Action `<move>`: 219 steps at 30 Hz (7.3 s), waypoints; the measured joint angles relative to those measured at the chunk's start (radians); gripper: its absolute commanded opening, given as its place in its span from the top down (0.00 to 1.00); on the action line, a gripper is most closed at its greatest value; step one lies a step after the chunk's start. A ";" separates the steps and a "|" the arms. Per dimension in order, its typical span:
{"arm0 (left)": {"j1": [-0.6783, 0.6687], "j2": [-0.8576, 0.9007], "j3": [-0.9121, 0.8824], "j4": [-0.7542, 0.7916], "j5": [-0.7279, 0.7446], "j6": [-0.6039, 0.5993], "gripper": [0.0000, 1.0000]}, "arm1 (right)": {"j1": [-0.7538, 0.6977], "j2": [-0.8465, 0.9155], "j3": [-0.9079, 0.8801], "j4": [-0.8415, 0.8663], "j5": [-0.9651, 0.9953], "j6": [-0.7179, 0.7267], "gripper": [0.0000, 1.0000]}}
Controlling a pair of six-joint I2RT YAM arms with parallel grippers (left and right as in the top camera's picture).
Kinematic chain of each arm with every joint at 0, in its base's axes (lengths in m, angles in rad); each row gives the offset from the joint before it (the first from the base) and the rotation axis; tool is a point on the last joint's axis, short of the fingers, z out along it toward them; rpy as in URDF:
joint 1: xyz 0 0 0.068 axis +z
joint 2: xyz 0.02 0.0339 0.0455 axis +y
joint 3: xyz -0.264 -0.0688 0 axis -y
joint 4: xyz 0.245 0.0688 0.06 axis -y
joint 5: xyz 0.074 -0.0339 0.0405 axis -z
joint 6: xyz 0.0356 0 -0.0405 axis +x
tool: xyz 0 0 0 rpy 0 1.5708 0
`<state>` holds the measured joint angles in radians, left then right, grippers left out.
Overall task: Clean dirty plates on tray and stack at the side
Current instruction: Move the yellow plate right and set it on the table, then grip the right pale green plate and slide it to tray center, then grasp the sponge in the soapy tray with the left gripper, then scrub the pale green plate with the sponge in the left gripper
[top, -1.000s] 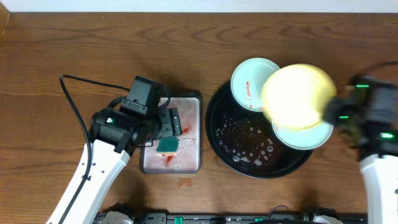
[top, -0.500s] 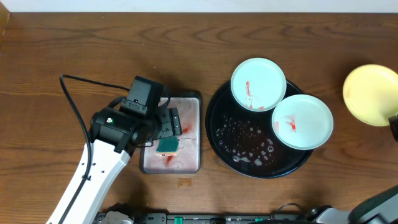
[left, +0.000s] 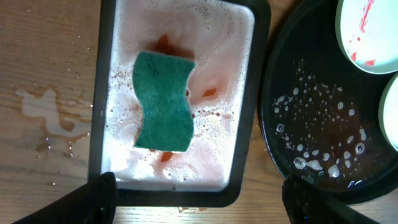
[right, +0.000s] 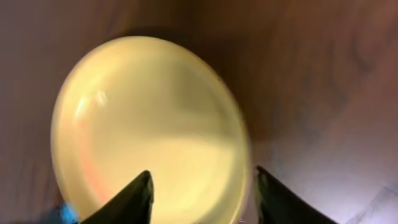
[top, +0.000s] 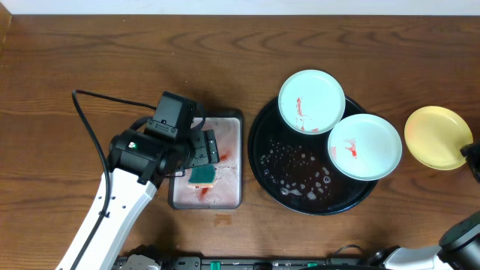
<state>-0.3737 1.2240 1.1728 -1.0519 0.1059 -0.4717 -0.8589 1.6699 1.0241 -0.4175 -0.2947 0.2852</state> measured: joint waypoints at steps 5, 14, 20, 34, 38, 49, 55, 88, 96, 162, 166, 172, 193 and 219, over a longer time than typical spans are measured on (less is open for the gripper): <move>0.000 0.000 0.000 0.000 0.000 0.000 0.15 | 0.077 -0.119 0.003 -0.064 -0.112 -0.024 0.46; 0.000 0.000 0.000 0.000 0.000 0.000 0.15 | 0.452 -0.198 0.002 -0.273 0.029 -0.133 0.45; 0.000 0.000 0.000 0.000 0.000 0.000 0.15 | 0.601 -0.123 -0.028 -0.257 0.367 -0.145 0.54; 0.000 0.000 0.000 0.000 0.000 0.000 0.15 | 0.603 0.016 -0.037 -0.296 0.402 -0.135 0.99; 0.000 0.000 0.000 0.000 0.000 0.000 0.15 | 0.602 -0.002 -0.029 -0.383 0.399 -0.134 0.99; 0.000 0.000 0.000 0.000 0.000 0.000 0.15 | 0.616 -0.269 -0.049 -0.537 0.246 -0.162 0.99; 0.000 0.000 0.000 0.000 0.000 0.000 0.15 | 0.730 -0.354 -0.072 -0.534 0.139 -0.176 0.99; 0.000 0.180 -0.208 0.181 -0.034 -0.001 0.43 | 0.890 -0.340 -0.023 -0.577 -0.072 -0.280 0.67; 0.000 0.422 -0.288 0.322 -0.008 -0.005 0.92 | 0.890 -0.340 -0.023 -0.595 -0.113 -0.283 0.67; 0.004 0.386 -0.317 0.455 0.004 0.028 0.93 | 0.890 -0.340 -0.032 -0.604 -0.077 -0.274 0.69; 0.004 0.380 -0.265 0.343 0.009 0.032 0.93 | 0.882 -0.340 -0.066 -0.512 -0.061 -0.248 0.67; 0.003 0.327 -0.128 0.213 0.051 0.044 0.93 | 0.843 -0.322 -0.151 -0.402 -0.034 -0.218 0.69; -0.350 0.307 -0.061 0.533 0.166 -0.028 0.93 | 0.858 -0.074 -0.257 -0.224 0.008 -0.237 0.99; -0.487 0.686 0.032 0.563 0.029 -0.220 0.93 | 0.907 -0.080 -0.249 -0.227 0.061 -0.232 0.99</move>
<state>-0.8604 1.9102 1.2045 -0.4889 0.1345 -0.6918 0.0483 1.5902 0.7750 -0.6449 -0.2340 0.0528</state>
